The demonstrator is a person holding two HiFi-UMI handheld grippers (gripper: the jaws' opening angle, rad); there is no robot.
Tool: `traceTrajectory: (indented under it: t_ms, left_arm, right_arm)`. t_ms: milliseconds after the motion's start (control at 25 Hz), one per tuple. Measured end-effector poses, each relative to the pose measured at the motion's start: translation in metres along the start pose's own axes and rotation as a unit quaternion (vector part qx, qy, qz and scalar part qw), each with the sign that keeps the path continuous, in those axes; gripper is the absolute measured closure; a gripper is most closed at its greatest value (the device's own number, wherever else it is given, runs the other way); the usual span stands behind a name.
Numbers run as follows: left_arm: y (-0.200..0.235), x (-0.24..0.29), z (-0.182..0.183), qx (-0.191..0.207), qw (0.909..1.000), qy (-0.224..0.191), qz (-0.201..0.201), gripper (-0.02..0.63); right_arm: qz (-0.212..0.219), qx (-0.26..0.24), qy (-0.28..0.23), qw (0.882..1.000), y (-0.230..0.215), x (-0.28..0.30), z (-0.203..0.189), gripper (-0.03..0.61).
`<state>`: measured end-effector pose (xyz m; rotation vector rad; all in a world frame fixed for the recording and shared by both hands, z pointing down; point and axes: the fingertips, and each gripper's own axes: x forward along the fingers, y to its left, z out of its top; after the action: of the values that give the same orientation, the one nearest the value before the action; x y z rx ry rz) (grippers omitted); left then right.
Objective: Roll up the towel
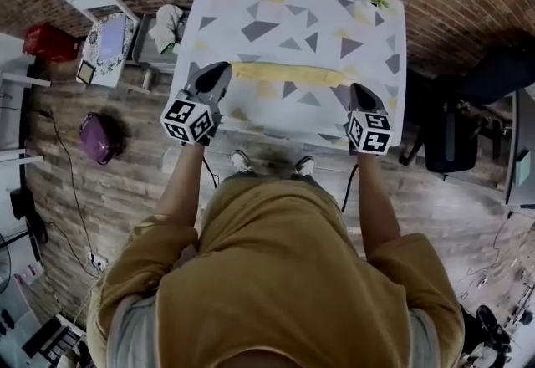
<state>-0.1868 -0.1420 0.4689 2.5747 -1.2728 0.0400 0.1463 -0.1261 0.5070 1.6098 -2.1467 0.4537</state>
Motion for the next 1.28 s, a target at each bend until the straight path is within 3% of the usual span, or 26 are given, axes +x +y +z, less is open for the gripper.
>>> traceTrajectory:
  t_ms: [120,440,800,1080,1280]
  left_arm:
    - [-0.008,0.004,0.025,0.008,0.9995,-0.023,-0.019,0.545]
    - [-0.012,0.018,0.087,0.050,0.9965,-0.062,0.026,0.551]
    - [-0.038,0.004,0.164,0.129,0.9812,-0.131,0.057,0.551]
    - [-0.043,-0.020,0.185,0.138,0.9775,-0.143,0.071,0.551]
    - [-0.040,-0.045,0.210,0.168,0.9675,-0.160,0.100,0.551]
  right_arm:
    - [-0.008,0.004,-0.027,1.000,-0.004,-0.013,0.019,0.575]
    - [0.004,0.010,-0.100,0.995,-0.012,-0.031,0.083,0.575]
    - [0.008,-0.012,-0.196,0.980,-0.020,-0.069,0.159,0.574]
    - [0.018,-0.035,-0.249,0.968,-0.016,-0.103,0.195,0.575]
    - [0.017,-0.051,-0.279,0.959,-0.013,-0.120,0.210,0.575]
